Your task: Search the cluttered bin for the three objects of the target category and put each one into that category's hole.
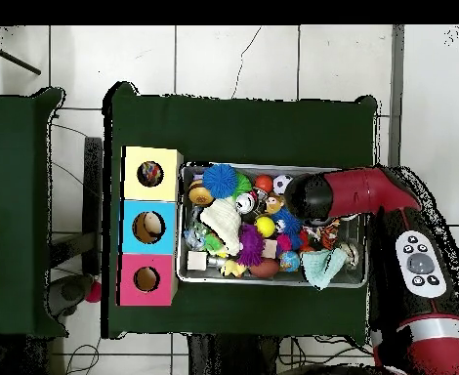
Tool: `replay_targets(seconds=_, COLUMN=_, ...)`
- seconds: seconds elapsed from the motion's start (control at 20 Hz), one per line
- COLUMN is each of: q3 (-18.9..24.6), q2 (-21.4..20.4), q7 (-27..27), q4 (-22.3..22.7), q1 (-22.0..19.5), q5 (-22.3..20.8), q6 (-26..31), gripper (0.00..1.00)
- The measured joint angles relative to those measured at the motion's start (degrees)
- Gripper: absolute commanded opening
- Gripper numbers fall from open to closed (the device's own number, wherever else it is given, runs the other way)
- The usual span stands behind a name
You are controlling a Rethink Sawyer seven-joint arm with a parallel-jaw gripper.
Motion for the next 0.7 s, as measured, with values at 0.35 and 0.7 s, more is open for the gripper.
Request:
replay_targets(seconds=0.35, q3=0.01, q2=-0.77, q7=0.0, q4=0.0, q1=0.54, q5=1.27, q6=1.25, gripper=1.0)
replay_targets(seconds=0.7, q3=0.01, q2=-0.57, q7=0.0, q4=0.01, q1=0.94, q5=1.42, q6=2.23, gripper=1.0)
